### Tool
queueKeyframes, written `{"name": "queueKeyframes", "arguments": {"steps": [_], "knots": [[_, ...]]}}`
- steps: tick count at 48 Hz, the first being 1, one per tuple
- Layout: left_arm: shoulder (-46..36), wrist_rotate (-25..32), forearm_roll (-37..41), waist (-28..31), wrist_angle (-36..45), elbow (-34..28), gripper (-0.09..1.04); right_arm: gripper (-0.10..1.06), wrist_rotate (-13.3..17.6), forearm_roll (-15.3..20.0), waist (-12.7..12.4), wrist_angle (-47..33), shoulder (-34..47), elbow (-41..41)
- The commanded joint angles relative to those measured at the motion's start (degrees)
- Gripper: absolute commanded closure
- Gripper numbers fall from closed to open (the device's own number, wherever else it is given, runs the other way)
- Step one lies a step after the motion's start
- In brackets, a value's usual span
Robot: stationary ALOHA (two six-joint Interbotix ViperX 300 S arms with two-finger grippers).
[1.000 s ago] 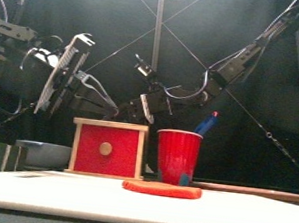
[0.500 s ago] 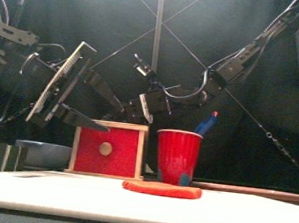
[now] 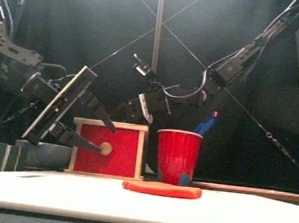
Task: Get the cutter from the drawer then cut the dough then place the extra dough in the bowl
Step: Open the drawer
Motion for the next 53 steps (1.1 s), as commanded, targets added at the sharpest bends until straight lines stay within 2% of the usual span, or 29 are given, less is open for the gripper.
{"name": "queueKeyframes", "arguments": {"steps": [1,24,29,41,53], "knots": [[0.70,0.18,-0.26,1.41,-0.26,-1.05,0.13,0.96,0.00,0.18,0.26,-0.18,-1.05,-0.79],[2.90,0.26,-0.09,4.22,-0.35,-2.29,0.14,0.96,0.09,0.18,0.79,-0.18,-1.05,-0.79],[2.90,0.62,-0.09,4.22,-0.62,-2.37,0.16,0.96,0.09,0.26,0.88,-0.18,-1.05,-0.88],[3.08,2.11,-0.18,3.87,-0.18,-2.81,0.31,0.96,0.09,0.35,0.88,-0.18,-0.97,-0.79],[2.99,2.20,-0.18,2.55,0.26,-2.81,0.32,0.96,0.09,0.44,0.88,-0.18,-0.97,-0.79]]}}
